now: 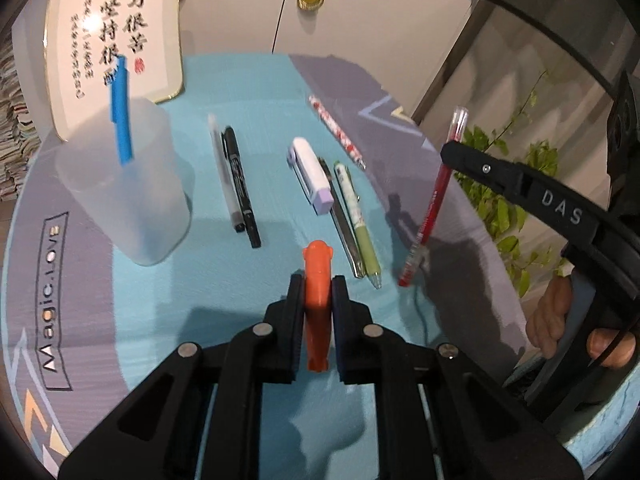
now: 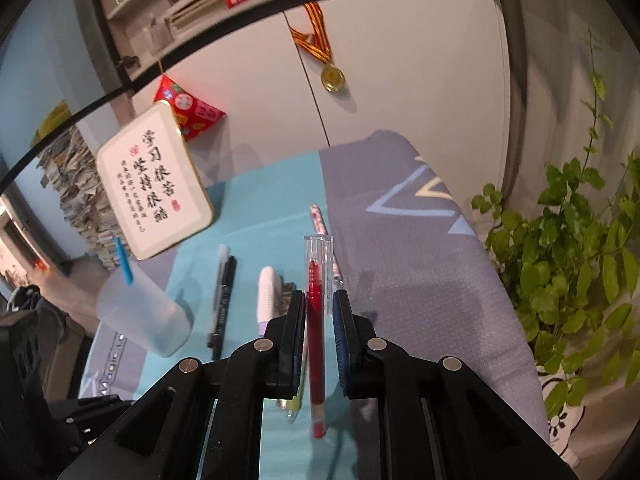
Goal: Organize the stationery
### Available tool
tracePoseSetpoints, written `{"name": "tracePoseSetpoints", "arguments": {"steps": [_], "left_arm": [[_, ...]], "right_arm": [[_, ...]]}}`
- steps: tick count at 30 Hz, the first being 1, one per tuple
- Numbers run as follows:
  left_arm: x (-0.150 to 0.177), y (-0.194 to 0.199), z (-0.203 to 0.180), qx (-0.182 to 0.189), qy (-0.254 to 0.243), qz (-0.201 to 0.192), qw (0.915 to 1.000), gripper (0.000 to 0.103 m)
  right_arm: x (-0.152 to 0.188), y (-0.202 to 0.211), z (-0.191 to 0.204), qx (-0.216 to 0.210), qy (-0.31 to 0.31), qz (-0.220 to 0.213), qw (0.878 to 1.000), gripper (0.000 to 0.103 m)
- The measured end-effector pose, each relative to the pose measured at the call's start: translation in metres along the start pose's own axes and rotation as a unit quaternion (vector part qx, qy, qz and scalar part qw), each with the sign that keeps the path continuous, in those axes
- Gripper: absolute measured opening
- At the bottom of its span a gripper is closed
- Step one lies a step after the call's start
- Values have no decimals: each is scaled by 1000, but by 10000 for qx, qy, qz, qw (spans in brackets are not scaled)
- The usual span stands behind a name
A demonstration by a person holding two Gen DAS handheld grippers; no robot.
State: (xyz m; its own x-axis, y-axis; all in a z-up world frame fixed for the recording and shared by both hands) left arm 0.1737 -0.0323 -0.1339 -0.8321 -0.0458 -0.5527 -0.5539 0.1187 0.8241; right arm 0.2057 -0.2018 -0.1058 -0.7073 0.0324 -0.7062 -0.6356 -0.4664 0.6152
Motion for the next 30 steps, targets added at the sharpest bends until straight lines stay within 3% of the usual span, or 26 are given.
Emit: {"name": "tracePoseSetpoints", "arguments": {"steps": [16, 30], "left_arm": [[-1, 66, 55, 17, 454, -1061, 9933, 11], [14, 97, 119, -387, 932, -1465, 9840, 11]], "right_arm": [[-9, 49, 73, -250, 682, -678, 9951, 15], [-27, 31, 152, -711, 1300, -794, 9858, 15]]}}
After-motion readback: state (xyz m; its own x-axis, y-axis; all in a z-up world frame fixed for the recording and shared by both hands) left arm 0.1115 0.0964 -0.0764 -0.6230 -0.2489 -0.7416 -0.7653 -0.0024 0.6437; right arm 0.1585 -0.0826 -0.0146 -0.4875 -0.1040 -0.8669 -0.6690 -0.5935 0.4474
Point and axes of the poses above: each gripper's, at about its wrist camera, not at the fingertips, and y roughly against the way its jaws point, z to its left, x to its underside, the point moved 1 cm from there along -y, roughly the way its jaws point, and after that the axes turned 9 degrees about -x, right-handed, at the moved point
